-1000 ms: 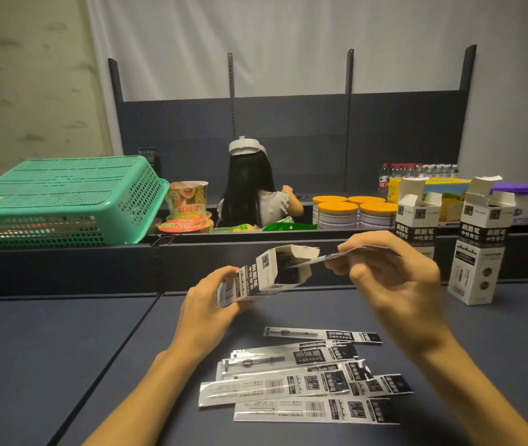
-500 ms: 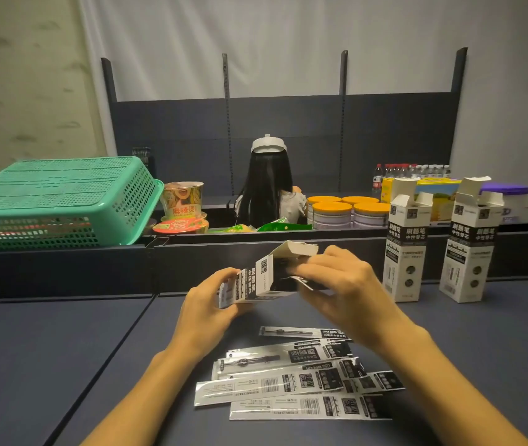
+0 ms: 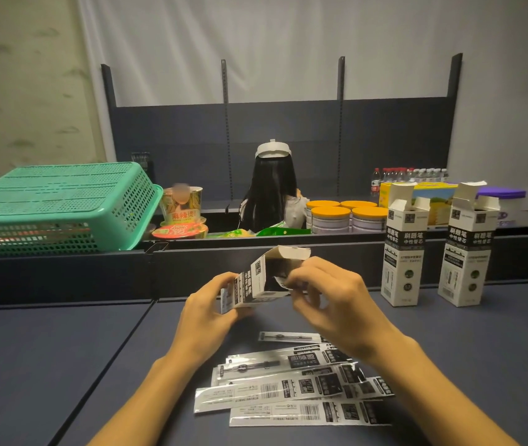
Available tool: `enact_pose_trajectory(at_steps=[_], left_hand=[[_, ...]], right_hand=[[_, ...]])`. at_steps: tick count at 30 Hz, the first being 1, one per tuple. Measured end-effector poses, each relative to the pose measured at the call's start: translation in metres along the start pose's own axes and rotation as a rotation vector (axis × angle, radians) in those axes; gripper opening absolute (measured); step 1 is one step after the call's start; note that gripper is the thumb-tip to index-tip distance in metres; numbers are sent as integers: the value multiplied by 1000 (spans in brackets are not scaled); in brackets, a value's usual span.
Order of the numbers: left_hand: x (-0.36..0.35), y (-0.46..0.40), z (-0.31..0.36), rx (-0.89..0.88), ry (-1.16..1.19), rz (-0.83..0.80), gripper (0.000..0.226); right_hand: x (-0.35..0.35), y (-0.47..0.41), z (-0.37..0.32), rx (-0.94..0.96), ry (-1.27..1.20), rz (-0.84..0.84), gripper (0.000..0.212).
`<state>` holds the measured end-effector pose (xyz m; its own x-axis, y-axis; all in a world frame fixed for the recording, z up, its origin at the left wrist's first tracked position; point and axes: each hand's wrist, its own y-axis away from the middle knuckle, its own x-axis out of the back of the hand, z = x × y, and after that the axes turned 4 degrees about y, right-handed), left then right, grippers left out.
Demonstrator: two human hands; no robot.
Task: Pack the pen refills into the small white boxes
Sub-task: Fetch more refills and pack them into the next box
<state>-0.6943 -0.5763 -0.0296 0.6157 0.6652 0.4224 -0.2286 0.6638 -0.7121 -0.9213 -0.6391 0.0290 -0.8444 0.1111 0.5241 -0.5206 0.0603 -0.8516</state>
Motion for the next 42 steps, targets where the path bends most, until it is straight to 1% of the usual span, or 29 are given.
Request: enact_pose_trajectory(at_steps=[3, 7, 11, 15, 20, 25, 28, 32, 35, 37, 39, 42], left_hand=[[0, 0, 0, -7, -9, -6, 53], [-1, 0, 2, -13, -9, -25, 52], [-1, -1, 2, -17, -9, -16, 51], [-1, -1, -1, -15, -24, -19, 50], [-3, -2, -9, -18, -66, -27, 54], [-4, 0, -11, -15, -77, -32, 57], [-4, 0, -8, -19, -74, -34, 56], [-4, 0, -7, -18, -76, -40, 56], [-4, 0, -3, -28, -95, -38, 57], [-4, 0, -1, -37, -123, -35, 58], [-4, 1, 1, -45, -156, -29, 60], [-3, 1, 2, -56, -175, -37, 60]], right_hand=[[-1, 0, -2, -1, 11, -13, 11], [1, -1, -4, -28, -57, 3, 8], [-1, 2, -4, -57, -50, -40, 13], [-2, 2, -2, -87, -75, -72, 15], [-3, 3, -1, -93, -26, -116, 23], [-3, 3, -3, -104, -8, -127, 23], [-1, 5, -2, -137, 49, -207, 26], [0, 4, -4, -191, 82, -349, 43], [1, 4, -7, -209, 67, -396, 47], [2, 6, -7, -218, 111, -433, 52], [1, 7, -7, -229, 149, -486, 53], [-2, 8, -9, -262, 114, -539, 52]])
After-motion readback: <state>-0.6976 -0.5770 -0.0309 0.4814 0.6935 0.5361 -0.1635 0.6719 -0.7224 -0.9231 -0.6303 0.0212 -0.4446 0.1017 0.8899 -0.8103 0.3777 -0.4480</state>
